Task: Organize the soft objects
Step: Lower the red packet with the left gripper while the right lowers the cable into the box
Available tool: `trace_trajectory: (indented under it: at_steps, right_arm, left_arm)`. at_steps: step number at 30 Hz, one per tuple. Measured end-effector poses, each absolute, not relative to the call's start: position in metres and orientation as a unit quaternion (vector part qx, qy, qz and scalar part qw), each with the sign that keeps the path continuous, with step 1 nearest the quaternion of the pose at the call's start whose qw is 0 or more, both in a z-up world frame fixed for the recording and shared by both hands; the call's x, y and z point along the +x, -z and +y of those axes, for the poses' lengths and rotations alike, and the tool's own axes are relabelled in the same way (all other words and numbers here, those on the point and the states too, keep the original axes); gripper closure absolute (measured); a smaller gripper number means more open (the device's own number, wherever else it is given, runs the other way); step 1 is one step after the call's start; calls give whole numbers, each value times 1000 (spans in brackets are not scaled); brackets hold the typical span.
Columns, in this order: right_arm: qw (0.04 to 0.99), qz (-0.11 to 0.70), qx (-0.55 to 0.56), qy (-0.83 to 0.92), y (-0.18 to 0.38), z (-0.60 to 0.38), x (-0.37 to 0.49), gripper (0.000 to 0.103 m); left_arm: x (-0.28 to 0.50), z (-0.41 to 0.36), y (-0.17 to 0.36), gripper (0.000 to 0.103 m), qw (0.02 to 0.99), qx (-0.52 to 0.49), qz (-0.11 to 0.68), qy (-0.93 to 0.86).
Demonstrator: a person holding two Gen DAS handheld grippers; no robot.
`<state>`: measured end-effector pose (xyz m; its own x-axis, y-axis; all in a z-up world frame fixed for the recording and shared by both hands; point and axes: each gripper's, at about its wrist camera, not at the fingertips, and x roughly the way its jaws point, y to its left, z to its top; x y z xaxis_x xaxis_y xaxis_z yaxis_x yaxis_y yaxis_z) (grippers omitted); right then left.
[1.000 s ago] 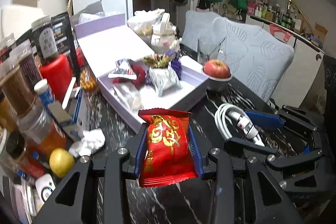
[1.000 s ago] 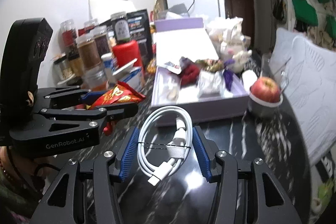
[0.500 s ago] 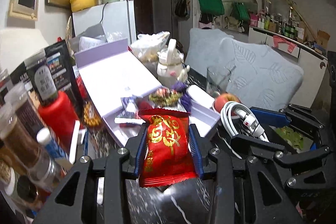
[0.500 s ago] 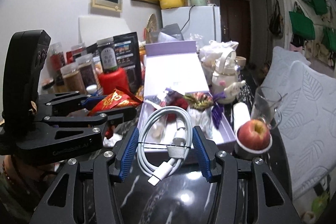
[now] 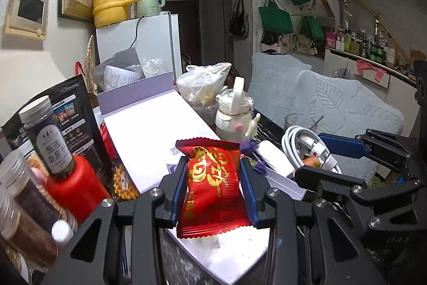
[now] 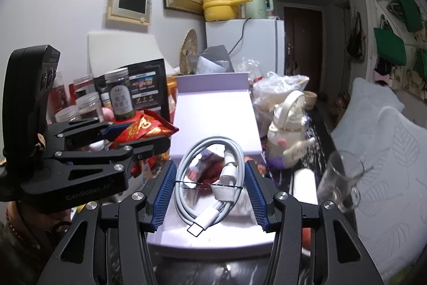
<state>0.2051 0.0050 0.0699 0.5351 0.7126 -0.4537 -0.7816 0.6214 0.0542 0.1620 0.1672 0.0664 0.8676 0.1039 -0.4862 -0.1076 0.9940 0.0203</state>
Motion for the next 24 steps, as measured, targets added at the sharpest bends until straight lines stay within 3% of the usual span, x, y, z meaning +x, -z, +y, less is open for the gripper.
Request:
trace_trajectory:
  at_steps: [24]
  right_arm:
    - [854, 288, -95, -422, -8, 52, 295, 51]
  left_arm:
    - [261, 206, 18, 66, 939, -17, 337, -69]
